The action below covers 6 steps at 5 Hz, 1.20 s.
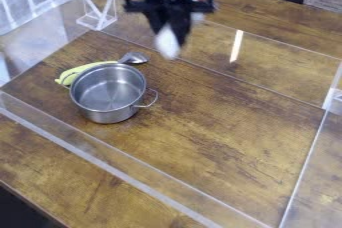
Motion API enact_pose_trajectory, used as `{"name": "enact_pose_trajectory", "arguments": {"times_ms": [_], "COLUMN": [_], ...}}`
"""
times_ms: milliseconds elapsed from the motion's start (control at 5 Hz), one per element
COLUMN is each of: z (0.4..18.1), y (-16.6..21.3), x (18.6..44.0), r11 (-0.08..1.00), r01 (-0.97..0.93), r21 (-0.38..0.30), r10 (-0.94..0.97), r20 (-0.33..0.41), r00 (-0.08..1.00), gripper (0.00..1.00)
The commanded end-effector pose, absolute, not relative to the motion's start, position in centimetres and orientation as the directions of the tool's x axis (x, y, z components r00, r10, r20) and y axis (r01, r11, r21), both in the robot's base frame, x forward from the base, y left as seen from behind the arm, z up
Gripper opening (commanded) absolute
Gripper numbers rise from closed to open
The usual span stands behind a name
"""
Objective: Remove the mushroom from the silver pot and put it on the table
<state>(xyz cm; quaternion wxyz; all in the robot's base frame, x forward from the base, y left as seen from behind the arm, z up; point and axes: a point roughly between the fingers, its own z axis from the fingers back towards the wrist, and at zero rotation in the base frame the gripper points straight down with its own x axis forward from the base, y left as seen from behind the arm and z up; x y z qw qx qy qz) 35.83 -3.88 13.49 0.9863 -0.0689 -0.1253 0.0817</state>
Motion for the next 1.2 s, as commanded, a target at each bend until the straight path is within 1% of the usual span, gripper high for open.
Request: {"name": "enact_pose_trajectory", "arguments": {"times_ms": [0,200,400,600,800,1000], "z": [14.7,13.0,10.8,9.3,9.3,9.3], "y": [-6.8,-9.8,-12.0,-11.3,-9.4,-7.8], "x": [36.1,35.7,35.5,35.0,34.7,35.0], "r11": [0.982,0.989,0.989,0.989,0.991,0.994], "r01": [-0.106,-0.007,0.055,0.076,0.066,0.022], "r21": [-0.157,-0.151,-0.137,-0.124,-0.117,-0.107], "r10": [0.147,0.047,-0.018,-0.045,-0.038,0.002], "r20": [0.281,0.265,0.252,0.236,0.226,0.222], "r00": [0.948,0.963,0.968,0.971,0.973,0.975], "gripper": [0.00,0.00,0.00,0.00,0.00,0.00]}}
